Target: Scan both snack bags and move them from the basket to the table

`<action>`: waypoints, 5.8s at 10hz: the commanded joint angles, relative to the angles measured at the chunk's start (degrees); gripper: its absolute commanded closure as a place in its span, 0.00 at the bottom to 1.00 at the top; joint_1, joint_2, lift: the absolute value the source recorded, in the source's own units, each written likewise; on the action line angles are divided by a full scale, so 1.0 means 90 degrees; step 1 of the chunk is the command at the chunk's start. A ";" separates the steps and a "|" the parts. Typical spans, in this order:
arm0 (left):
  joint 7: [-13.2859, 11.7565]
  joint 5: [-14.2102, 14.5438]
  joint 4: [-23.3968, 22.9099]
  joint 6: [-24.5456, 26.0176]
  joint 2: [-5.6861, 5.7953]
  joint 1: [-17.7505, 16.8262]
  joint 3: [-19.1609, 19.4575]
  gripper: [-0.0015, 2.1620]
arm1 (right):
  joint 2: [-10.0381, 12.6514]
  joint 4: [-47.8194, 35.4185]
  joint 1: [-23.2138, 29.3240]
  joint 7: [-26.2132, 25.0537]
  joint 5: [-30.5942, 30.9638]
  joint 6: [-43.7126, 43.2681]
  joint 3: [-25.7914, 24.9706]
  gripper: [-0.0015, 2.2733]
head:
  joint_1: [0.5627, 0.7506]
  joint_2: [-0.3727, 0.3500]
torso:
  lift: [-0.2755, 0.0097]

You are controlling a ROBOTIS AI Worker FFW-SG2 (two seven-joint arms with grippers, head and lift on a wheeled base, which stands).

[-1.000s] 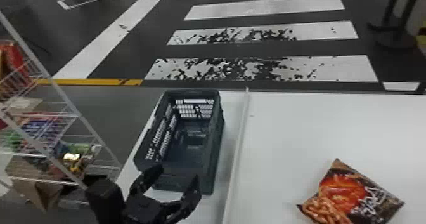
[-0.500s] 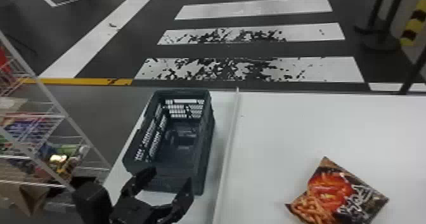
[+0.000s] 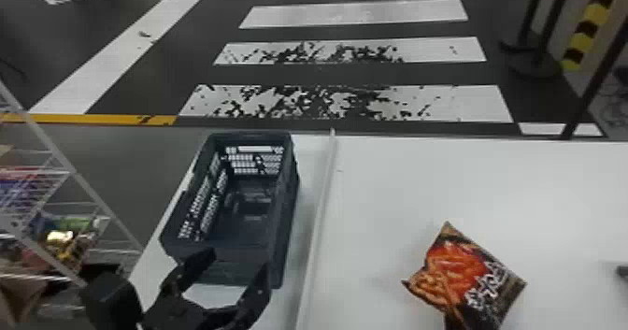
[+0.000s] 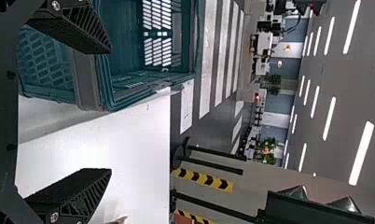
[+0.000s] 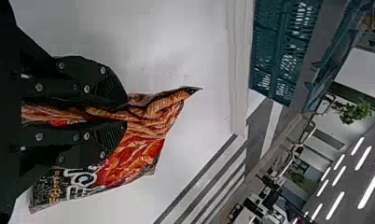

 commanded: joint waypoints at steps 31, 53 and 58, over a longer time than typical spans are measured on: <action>-0.0830 -0.0060 0.0217 -0.0625 -0.0129 -0.0034 -0.0420 0.04 | 0.2006 -0.1074 0.0758 0.0940 -0.8612 0.2567 -0.4008 0.05 | 0.70 0.22 | 0.62; -0.0967 -0.0314 0.0217 -0.0898 -0.0256 0.0151 -0.0400 0.04 | 0.1570 -0.0068 -0.0844 0.3782 -0.3533 0.3250 -0.2143 0.99 | 0.70 0.56 | 0.62; -0.0986 -0.0294 0.0276 -0.0898 -0.0266 0.0102 -0.0400 0.04 | 0.1649 0.0244 -0.1488 0.3382 -0.3289 0.3504 -0.1850 0.99 | 0.70 0.61 | 0.62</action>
